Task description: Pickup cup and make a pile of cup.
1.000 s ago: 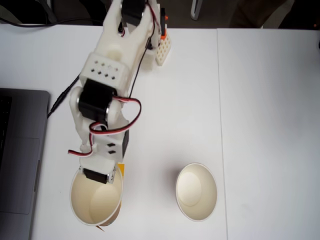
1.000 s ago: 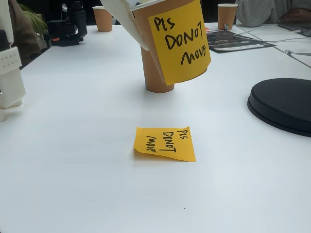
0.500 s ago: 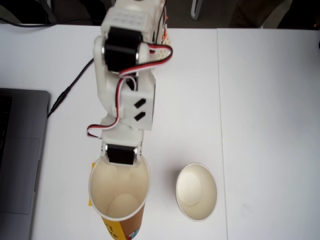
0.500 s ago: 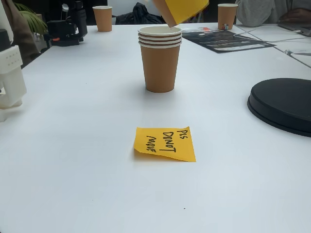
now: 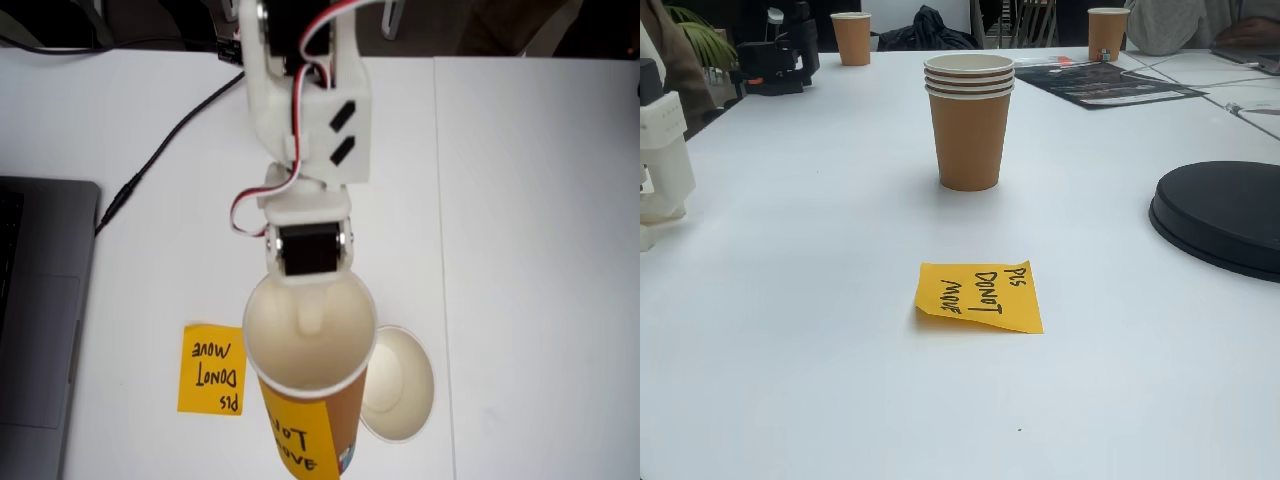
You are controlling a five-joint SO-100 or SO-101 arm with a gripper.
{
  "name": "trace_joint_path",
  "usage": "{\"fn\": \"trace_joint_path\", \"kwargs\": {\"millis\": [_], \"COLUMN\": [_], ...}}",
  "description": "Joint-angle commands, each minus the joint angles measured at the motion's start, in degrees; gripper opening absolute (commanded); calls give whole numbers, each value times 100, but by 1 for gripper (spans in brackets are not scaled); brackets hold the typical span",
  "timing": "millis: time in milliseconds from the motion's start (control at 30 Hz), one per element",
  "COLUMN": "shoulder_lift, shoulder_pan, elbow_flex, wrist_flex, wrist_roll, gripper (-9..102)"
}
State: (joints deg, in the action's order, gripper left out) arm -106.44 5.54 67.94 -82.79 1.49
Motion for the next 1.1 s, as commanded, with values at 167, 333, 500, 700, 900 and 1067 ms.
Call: {"fn": "trace_joint_path", "kwargs": {"millis": [167,333,500,700,900,1067], "shoulder_lift": [-562,-589,-589,-510,-413,-141], "shoulder_pan": [642,932,1187,1477,1512,1468], "elbow_flex": [-334,-343,-352,-352,-343,-431], "wrist_flex": [0,0,9,9,9,9], "wrist_roll": [-18,-26,-26,-26,-26,-26], "gripper": [-7,-7,-7,-7,-7,-7]}}
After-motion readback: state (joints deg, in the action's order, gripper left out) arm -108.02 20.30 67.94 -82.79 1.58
